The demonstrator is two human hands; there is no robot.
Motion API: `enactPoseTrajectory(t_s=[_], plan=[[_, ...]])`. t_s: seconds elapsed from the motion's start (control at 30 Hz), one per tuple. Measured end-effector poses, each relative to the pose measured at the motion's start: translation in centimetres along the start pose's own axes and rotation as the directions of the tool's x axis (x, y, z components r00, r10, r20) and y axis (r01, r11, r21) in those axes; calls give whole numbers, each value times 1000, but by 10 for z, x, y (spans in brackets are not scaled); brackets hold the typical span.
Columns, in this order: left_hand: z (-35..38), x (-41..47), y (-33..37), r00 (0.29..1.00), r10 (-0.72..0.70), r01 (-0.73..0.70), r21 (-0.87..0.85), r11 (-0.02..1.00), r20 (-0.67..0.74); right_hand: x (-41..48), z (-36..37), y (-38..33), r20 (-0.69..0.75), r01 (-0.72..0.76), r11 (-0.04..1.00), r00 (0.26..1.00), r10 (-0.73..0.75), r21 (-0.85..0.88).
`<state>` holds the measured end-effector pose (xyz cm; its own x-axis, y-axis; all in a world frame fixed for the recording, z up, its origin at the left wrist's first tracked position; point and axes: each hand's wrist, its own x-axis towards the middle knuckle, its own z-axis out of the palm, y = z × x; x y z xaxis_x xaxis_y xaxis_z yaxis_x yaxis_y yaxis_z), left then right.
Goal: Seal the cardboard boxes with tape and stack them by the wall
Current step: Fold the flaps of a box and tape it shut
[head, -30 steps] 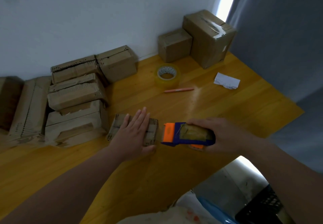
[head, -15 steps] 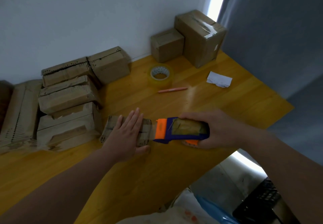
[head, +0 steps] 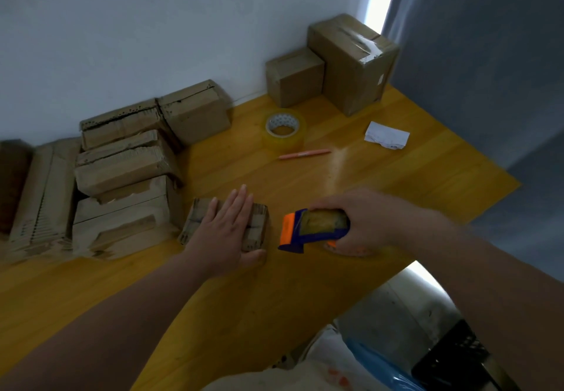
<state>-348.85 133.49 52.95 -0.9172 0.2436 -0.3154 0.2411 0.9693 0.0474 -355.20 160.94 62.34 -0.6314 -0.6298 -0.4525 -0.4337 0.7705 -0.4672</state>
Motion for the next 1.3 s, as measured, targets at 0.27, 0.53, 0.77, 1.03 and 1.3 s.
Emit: enactPoseTrajectory(t_s=[0.27, 0.53, 0.77, 1.03, 1.3], plan=[[0, -1, 1, 1000, 6, -6, 9, 1000, -22, 52, -3, -45, 36, -26, 989, 999, 31, -148], [-1, 0, 3, 1000, 10, -10, 4, 1000, -23, 67, -15, -34, 118, -118, 992, 987, 111, 47], [-3, 1, 2, 1000, 1, -1, 21, 1000, 3, 72, -6, -23, 231, -240, 959, 952, 201, 153], [-13, -1, 11, 998, 44, -44, 0, 999, 53, 60, -4, -7, -85, -272, 938, 951, 296, 215], [-19, -15, 36, 999, 29, -25, -121, 992, 38, 50, 9, 3, -267, -327, 814, 829, 491, 481]])
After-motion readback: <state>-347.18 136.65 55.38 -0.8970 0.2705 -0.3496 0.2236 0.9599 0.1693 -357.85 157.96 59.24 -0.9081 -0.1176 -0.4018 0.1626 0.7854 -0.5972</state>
